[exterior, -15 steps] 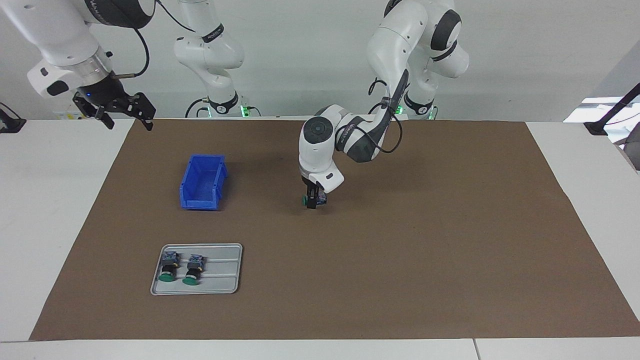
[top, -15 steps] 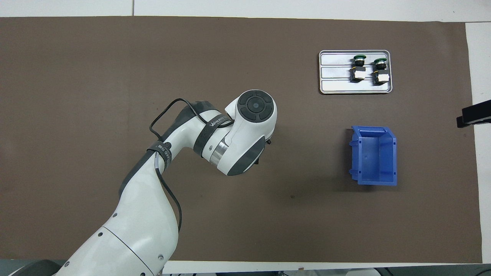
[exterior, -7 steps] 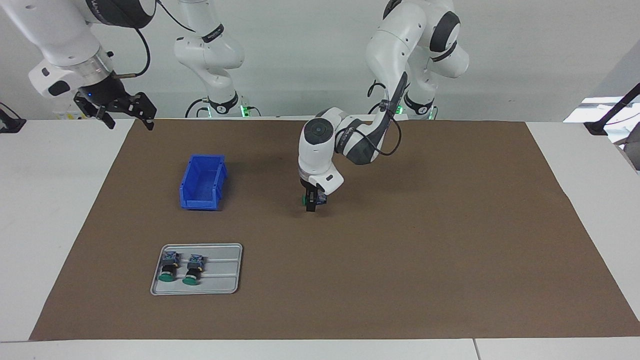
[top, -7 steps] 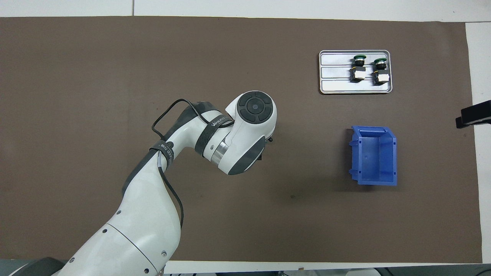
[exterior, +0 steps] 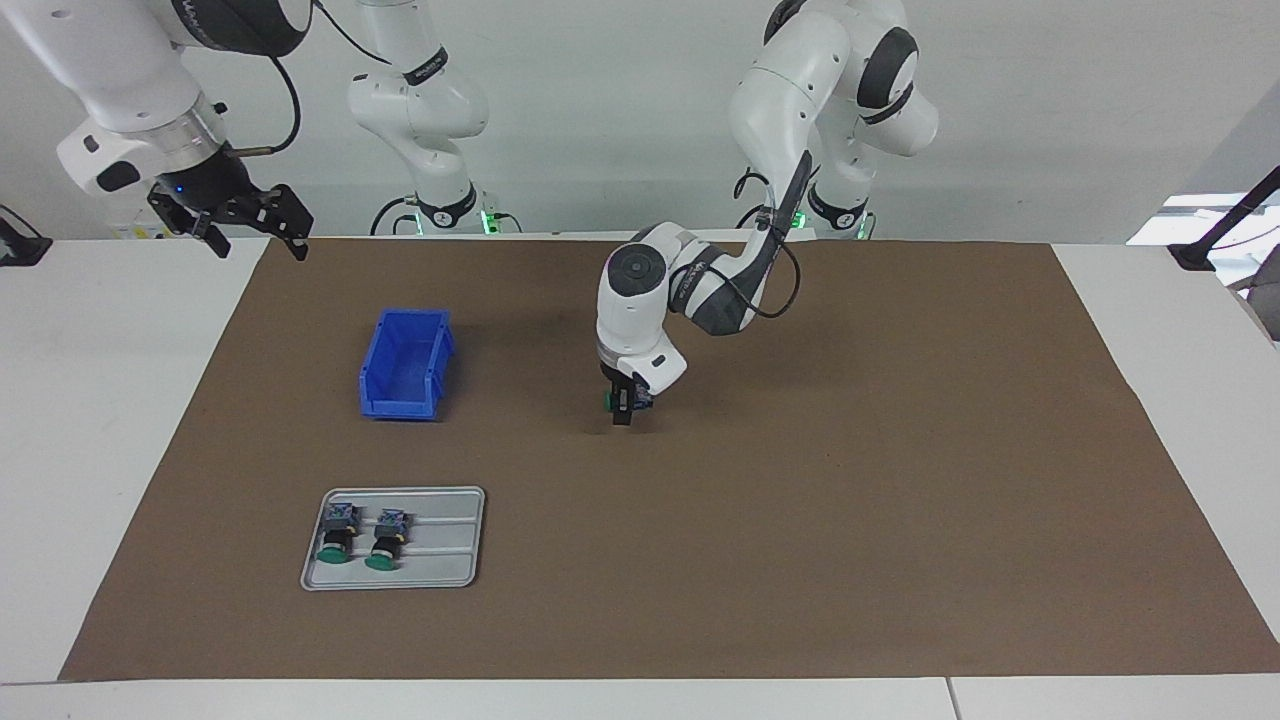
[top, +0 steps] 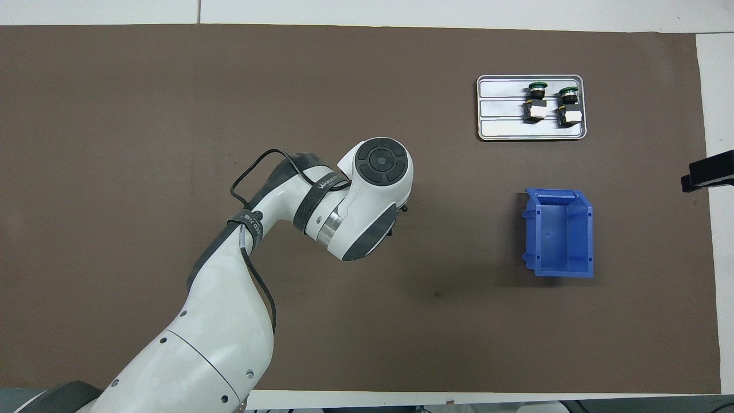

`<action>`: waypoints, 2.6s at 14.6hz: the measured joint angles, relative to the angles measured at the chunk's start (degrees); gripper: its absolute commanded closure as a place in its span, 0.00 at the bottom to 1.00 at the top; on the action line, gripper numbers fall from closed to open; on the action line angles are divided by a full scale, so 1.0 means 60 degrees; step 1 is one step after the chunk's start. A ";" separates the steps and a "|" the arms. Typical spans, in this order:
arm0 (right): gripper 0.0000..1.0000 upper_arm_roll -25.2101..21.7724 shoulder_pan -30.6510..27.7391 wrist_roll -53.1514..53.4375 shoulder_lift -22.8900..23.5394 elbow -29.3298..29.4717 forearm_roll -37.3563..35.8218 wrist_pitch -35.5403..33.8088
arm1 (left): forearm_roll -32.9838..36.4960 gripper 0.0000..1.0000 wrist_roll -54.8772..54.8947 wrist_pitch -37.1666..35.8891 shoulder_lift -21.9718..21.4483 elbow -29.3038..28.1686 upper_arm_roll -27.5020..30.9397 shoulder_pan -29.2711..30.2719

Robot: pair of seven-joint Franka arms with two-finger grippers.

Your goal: Place and press button with both arms

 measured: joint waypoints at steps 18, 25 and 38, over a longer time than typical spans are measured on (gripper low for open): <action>0.01 0.0000 0.0000 0.0000 0.0000 0.0000 0.0000 -0.0001 | -0.0620 0.81 0.1296 0.0212 -0.2197 -0.1553 0.0158 0.1489; 0.01 0.0000 0.0000 0.0000 -0.0001 0.0000 0.0000 -0.0001 | -0.5791 0.91 0.5680 0.2315 -0.3088 -0.3714 0.0162 0.2075; 0.01 0.0000 0.0000 0.0000 -0.0001 0.0000 0.0000 -0.0001 | -1.1026 0.90 1.1628 0.1611 -0.4077 -0.5560 0.0159 0.3544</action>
